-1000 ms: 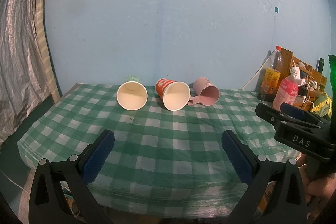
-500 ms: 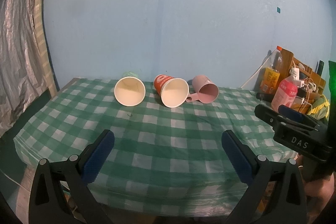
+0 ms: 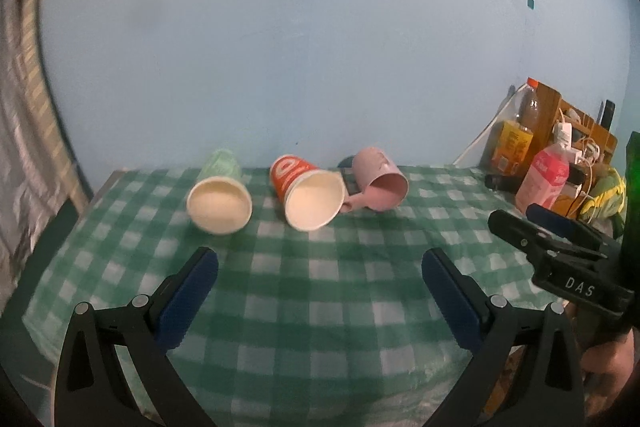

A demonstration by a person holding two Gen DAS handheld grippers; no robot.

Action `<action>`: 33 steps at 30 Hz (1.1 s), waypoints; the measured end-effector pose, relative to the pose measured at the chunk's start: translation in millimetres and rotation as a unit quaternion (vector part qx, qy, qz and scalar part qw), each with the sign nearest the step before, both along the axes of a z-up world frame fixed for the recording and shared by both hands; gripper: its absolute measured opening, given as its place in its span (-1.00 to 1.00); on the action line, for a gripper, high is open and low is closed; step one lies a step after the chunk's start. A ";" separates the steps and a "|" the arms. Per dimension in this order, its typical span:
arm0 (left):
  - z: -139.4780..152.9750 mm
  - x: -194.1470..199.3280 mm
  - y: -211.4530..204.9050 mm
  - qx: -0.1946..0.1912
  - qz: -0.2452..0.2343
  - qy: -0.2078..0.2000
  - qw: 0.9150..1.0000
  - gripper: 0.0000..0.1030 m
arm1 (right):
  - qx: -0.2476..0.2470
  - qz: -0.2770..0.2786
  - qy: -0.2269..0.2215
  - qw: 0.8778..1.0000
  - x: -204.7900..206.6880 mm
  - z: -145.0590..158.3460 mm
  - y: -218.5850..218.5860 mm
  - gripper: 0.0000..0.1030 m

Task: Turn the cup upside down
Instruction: 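Move the right tool toward the pink mug and lower over its body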

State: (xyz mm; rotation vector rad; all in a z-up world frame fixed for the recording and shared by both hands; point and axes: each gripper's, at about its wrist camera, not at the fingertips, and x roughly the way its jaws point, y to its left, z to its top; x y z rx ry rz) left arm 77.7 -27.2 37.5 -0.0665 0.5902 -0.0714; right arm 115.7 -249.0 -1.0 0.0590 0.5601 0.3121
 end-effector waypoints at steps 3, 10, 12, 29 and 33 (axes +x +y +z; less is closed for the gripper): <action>10.6 28.7 -6.0 0.009 -0.006 0.021 1.000 1.00 | 0.003 -0.001 0.012 1.000 23.6 9.4 -9.7 0.62; 26.3 88.3 -21.8 0.013 -0.011 0.068 0.998 1.00 | 0.024 0.013 0.069 0.997 90.2 22.9 -28.1 0.62; 27.2 105.3 -27.6 0.006 -0.021 0.086 0.996 1.00 | 0.031 0.014 0.088 0.996 106.9 24.3 -32.0 0.62; -19.0 254.3 -78.4 -0.019 -0.004 0.234 0.972 1.00 | 0.112 0.004 0.283 0.953 253.4 -20.3 -66.2 0.62; -44.5 285.1 -86.8 -0.044 -0.004 0.281 0.959 0.99 | 0.113 -0.015 0.294 0.949 268.4 -29.1 -80.2 0.62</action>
